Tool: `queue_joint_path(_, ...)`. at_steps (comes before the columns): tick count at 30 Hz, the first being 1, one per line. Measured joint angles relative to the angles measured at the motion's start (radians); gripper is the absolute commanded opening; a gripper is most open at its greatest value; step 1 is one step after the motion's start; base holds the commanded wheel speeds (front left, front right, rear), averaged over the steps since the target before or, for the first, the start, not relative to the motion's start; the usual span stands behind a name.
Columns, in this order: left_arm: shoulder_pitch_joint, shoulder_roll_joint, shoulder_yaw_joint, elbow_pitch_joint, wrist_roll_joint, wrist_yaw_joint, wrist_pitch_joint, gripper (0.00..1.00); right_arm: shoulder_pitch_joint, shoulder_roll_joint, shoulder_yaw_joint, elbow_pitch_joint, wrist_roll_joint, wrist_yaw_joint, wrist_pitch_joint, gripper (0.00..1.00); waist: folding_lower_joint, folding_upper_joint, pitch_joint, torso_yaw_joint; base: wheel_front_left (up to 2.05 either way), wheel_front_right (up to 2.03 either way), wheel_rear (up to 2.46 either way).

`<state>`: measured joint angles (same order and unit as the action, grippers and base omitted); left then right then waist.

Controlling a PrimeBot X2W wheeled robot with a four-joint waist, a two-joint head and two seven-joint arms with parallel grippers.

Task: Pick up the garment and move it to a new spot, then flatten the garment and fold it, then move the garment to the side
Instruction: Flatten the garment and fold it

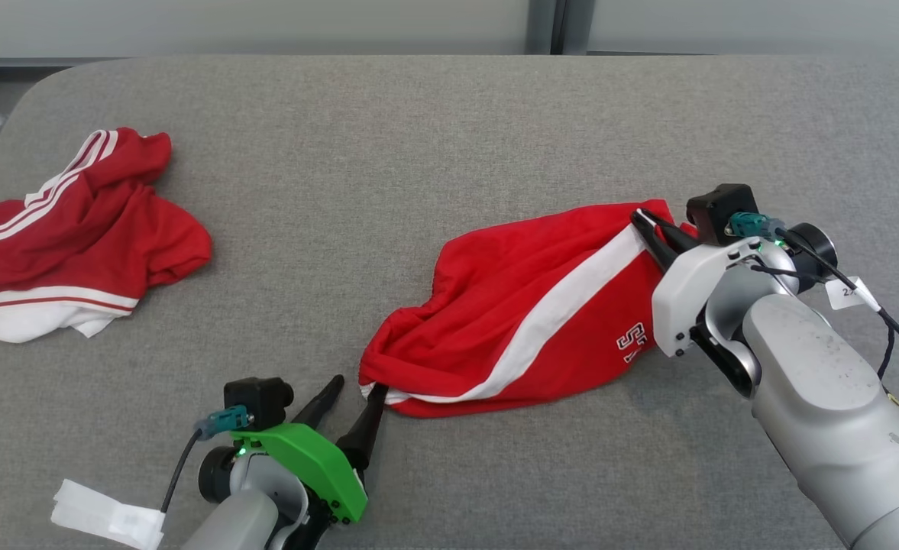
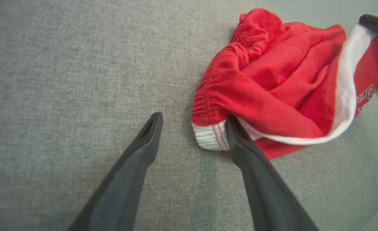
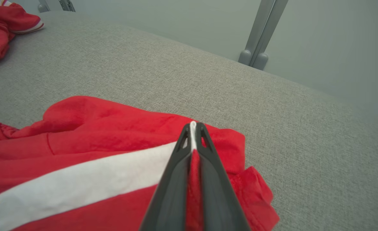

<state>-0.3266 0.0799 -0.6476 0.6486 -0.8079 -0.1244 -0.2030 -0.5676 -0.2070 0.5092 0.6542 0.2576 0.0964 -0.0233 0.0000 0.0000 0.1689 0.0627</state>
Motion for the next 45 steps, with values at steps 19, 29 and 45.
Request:
queue_joint_path(19, 0.016, 0.013, -0.078, -0.069, -0.138, 0.0, 0.058, 1.0, 0.004, -0.012, 0.009, -0.009, 0.018, 0.008, -0.03, 0.0, 0.0, 0.0, -0.021, -0.045, 0.0, 0.0, 0.0)
queue_joint_path(29, 0.027, 0.037, -0.088, -0.044, -0.182, 0.0, 0.079, 1.0, 0.023, -0.016, 0.008, -0.011, 0.025, 0.008, -0.039, 0.0, 0.0, 0.0, -0.034, -0.038, 0.0, 0.0, 0.0)
queue_joint_path(45, 0.027, 0.029, -0.121, -0.08, -0.229, 0.0, 0.087, 0.0, 0.023, -0.012, 0.004, -0.035, 0.046, 0.009, -0.051, 0.0, 0.0, 0.0, -0.042, -0.046, 0.0, 0.0, 0.0)
